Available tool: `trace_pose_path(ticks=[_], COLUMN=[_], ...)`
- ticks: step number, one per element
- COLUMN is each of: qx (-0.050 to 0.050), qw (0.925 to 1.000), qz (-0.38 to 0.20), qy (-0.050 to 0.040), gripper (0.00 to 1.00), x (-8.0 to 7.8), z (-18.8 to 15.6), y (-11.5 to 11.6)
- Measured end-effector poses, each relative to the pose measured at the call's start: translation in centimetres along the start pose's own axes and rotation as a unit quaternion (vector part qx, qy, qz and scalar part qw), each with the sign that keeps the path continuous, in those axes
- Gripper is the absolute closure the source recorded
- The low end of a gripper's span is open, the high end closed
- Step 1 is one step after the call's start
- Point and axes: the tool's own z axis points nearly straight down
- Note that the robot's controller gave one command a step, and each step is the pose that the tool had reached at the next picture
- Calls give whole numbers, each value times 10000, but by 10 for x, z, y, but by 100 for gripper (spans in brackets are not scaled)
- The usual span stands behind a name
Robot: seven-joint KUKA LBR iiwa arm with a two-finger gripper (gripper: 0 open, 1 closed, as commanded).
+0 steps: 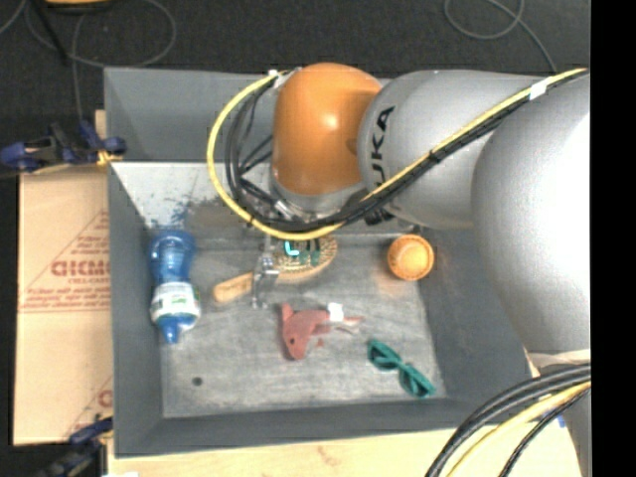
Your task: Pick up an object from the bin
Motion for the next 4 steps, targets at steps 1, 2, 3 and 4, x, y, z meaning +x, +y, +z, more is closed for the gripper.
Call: trace_pose_path(ticks=[1, 2, 3, 4], qx=[-4, -2, -4, 4], qw=[10000, 9993, 9993, 9994], qz=[10, -367, -363, -348], qy=[-31, -56, -56, 1], gripper=[0, 100, 100, 100], x=[-1, -16, -16, -11], z=[-4, 86, 86, 48], y=[0, -1, -1, -5])
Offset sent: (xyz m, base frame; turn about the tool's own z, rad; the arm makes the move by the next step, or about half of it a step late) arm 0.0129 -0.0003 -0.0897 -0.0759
